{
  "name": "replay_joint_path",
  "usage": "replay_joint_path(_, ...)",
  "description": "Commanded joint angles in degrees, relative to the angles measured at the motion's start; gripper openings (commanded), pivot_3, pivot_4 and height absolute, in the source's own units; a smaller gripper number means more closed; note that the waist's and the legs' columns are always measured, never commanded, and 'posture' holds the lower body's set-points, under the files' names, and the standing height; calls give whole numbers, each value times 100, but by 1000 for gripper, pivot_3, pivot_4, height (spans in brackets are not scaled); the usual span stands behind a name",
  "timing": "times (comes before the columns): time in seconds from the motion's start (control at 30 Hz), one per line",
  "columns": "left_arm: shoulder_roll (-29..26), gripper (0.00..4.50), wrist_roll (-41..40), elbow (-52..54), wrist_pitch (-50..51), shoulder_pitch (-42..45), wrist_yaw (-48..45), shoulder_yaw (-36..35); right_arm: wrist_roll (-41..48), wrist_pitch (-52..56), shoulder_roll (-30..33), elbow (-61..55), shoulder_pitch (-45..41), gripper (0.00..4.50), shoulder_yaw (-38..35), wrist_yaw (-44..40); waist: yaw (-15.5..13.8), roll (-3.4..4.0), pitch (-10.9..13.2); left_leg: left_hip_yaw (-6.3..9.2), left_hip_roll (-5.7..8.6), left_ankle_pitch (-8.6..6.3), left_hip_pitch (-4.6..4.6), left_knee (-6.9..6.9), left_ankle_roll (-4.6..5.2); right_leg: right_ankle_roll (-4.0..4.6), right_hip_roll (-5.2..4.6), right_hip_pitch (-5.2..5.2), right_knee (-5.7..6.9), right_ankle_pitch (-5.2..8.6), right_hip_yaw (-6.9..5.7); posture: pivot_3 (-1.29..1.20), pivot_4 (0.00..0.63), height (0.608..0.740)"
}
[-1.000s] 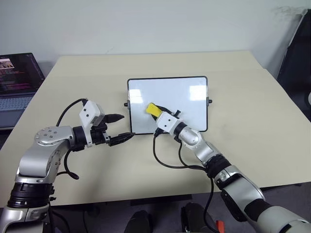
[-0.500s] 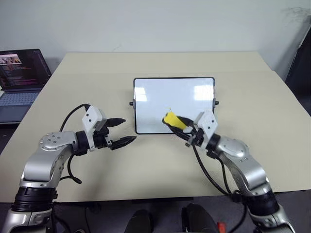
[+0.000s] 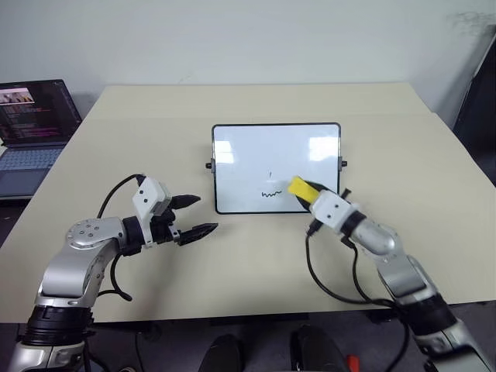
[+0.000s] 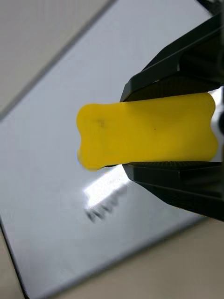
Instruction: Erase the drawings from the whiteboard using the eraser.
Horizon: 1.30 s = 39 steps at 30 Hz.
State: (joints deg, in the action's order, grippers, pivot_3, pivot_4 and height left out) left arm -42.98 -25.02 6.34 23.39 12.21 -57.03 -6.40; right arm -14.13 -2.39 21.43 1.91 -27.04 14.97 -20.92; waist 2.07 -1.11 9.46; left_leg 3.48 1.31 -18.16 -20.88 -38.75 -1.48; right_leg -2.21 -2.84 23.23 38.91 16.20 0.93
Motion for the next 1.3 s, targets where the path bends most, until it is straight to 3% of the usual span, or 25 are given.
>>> replay_joint_path(0.03,-95,4500,-49,208,22,83,-59,-45,-113,-351,-241,719,-679,1356,10,205,-7,0,0,0,1,0,-1,0,-1,0,0,1,-2,0,-1,0,150,740)
replay_joint_path(0.2,-135,4500,-73,267,76,53,-94,-77,-280,-909,-507,1831,-1246,1354,113,423,-22,0,0,4,1,9,-11,3,-18,0,-6,1,-22,0,1,0,150,740)
replay_joint_path(0.47,-188,4500,-113,364,191,13,-108,-160,-516,-1246,-756,2795,-1166,1353,487,277,8,-1,-1,-4,2,6,-5,2,-12,0,-7,1,-9,0,4,0,150,740)
replay_joint_path(1.03,-194,4500,-127,335,247,105,-104,-186,-1068,-1488,-749,3380,-994,1353,1102,152,124,-5,-9,-5,1,2,20,-5,3,5,-2,-10,16,-5,5,0,150,740)
replay_joint_path(1.3,-215,4500,-161,350,247,79,-167,-195,-686,-2202,-459,2628,-826,1353,632,298,98,-4,-8,-1,1,2,17,-6,3,5,-3,-12,13,-7,5,0,150,740)
